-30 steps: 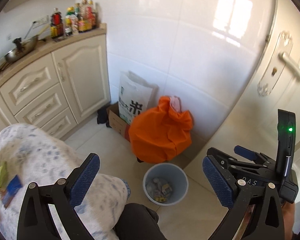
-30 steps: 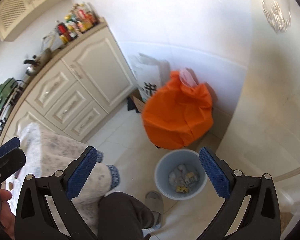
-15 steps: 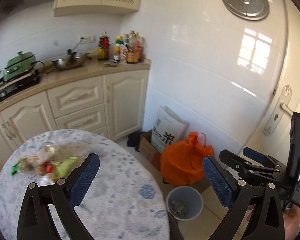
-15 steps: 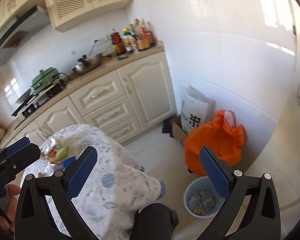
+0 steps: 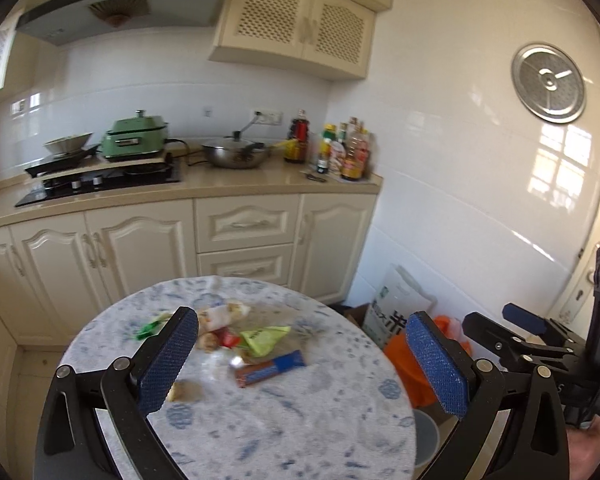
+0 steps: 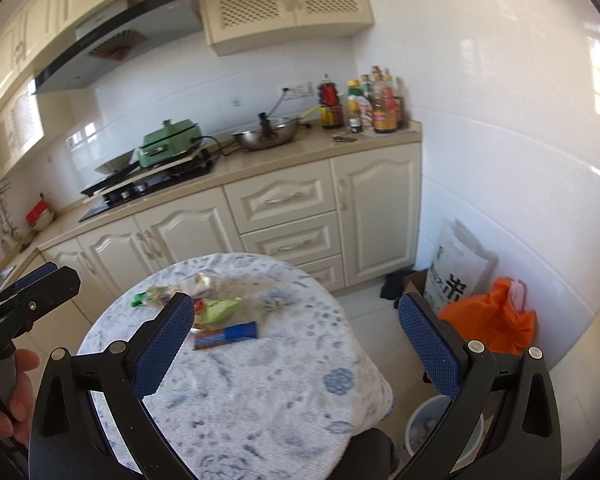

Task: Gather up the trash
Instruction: 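Move both open tools back over the table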

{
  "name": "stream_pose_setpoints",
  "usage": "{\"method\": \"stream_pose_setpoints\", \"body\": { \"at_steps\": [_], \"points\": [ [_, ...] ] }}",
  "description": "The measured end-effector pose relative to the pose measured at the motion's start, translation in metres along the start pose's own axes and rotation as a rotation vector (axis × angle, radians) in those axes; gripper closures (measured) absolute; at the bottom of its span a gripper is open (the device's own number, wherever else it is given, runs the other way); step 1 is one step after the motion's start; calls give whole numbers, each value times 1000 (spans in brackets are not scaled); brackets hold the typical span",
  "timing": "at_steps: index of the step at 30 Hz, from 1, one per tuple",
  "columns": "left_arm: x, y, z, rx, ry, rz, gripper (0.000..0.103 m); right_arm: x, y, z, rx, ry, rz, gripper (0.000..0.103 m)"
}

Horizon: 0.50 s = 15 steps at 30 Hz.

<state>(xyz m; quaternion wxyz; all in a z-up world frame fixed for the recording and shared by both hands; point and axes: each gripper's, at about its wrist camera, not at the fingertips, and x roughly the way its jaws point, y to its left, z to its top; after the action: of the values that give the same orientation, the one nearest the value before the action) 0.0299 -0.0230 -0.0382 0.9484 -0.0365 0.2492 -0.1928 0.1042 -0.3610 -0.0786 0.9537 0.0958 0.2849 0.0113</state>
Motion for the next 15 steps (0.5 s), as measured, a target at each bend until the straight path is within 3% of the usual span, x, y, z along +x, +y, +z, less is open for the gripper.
{"method": "stream_pose_setpoints", "body": {
  "at_steps": [5, 15],
  "points": [
    [-20, 21, -14, -37, -11, 79, 1, 4, 39, 2, -71, 0, 55, 0],
    [-23, 52, -26, -121, 33, 200, 1, 28, 92, -7, -171, 47, 131, 0]
  ]
}}
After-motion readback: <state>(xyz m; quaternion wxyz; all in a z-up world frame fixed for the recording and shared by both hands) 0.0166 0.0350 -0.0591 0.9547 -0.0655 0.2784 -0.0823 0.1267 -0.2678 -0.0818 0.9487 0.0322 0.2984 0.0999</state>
